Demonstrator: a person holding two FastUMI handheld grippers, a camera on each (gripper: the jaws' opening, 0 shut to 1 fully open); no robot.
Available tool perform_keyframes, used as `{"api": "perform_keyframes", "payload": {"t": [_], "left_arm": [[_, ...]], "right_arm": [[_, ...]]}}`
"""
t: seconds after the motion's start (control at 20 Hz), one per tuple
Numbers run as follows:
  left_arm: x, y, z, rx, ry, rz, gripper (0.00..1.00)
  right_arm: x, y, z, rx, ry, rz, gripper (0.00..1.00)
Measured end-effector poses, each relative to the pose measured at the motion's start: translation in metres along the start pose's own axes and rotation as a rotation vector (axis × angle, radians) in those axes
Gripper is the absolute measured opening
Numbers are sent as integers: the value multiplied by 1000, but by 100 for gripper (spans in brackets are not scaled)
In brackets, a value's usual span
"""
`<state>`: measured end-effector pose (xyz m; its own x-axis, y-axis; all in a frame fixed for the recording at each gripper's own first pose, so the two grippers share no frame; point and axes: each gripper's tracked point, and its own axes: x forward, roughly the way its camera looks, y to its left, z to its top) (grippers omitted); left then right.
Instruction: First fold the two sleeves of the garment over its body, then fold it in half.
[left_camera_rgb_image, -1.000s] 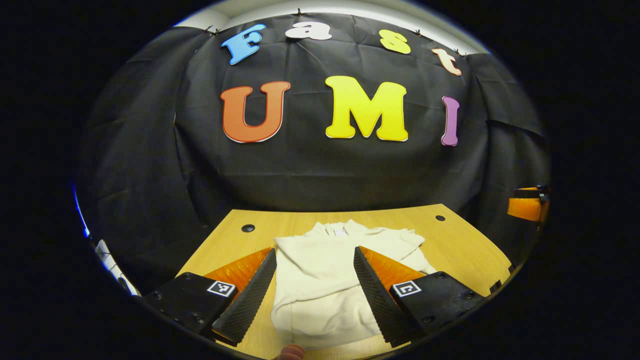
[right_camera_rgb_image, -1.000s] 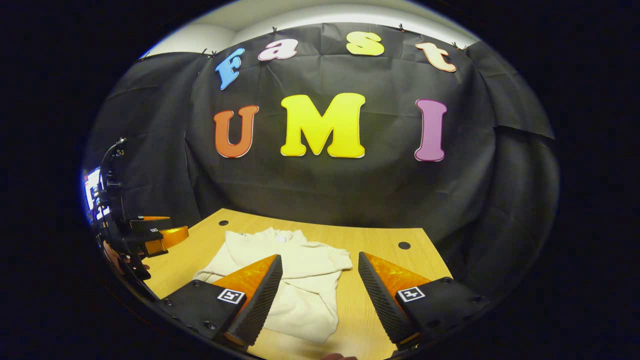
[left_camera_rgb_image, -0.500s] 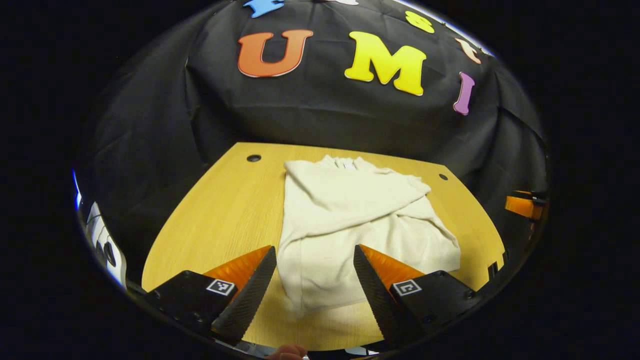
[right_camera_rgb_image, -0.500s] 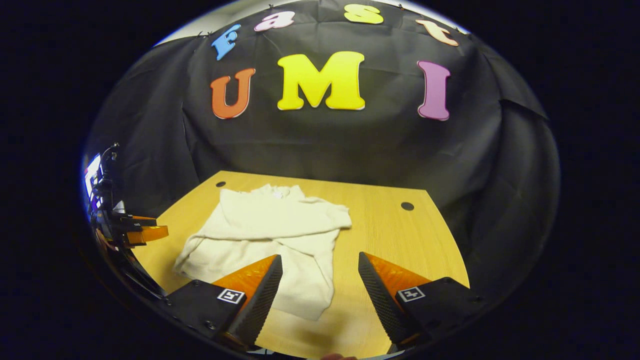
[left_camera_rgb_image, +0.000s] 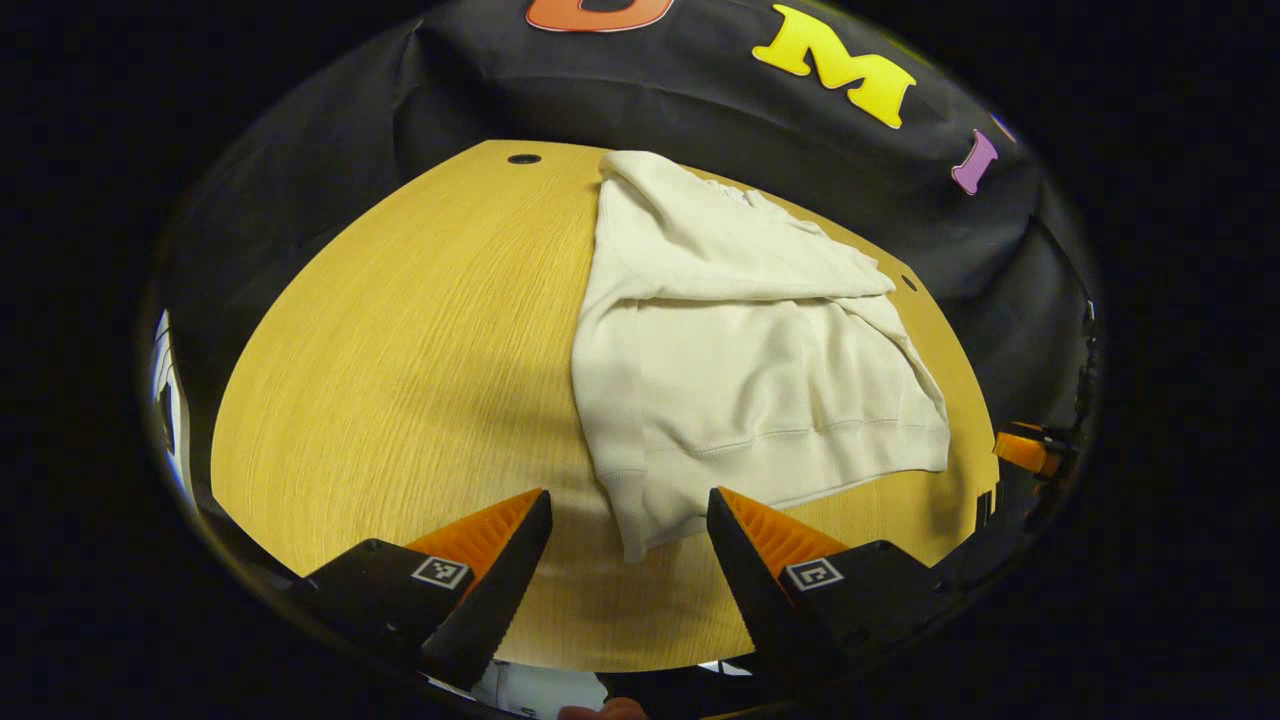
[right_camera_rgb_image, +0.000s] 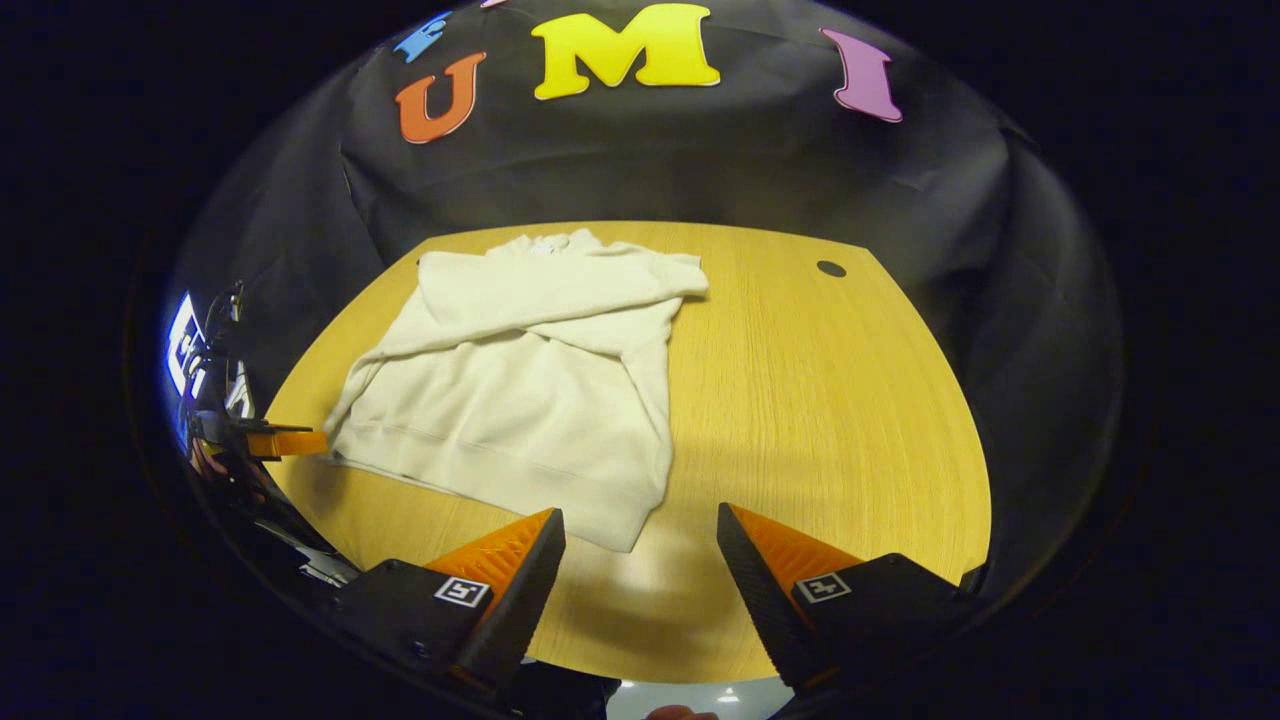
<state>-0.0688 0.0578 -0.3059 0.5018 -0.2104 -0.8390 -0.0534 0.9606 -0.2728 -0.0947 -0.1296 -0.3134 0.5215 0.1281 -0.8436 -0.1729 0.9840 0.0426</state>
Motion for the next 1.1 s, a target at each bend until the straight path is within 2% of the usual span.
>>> {"api": "perform_keyframes", "payload": {"t": [0.15,0.3,0.45,0.65,0.7,0.75,0.8,0.9,0.95,1.0,1.1], "left_arm": [[9,-8,2,-1,26,-16,99],[15,-18,7,-3,43,-34,98],[17,-24,8,-15,61,-50,98],[21,-19,6,-56,87,-16,87],[21,-16,7,-57,91,5,77],[22,-11,6,-51,95,24,78],[22,-9,7,-43,98,33,54],[23,-1,4,-16,106,64,37],[23,-2,5,-17,103,66,28],[23,-2,6,-18,103,66,19],[24,-4,5,-28,108,63,13]], "right_arm": [[26,-3,-7,43,75,-40,93],[53,6,-16,110,139,-38,95],[68,19,-21,105,173,-25,95],[77,26,-23,87,199,-51,96],[79,27,-24,85,201,-55,97],[79,27,-23,84,199,-58,97],[80,27,-22,91,197,-59,97],[81,30,-22,94,191,-48,94],[81,32,-22,95,184,-42,80],[83,33,-18,101,180,-32,77],[86,37,-16,142,171,-17,50]]}}
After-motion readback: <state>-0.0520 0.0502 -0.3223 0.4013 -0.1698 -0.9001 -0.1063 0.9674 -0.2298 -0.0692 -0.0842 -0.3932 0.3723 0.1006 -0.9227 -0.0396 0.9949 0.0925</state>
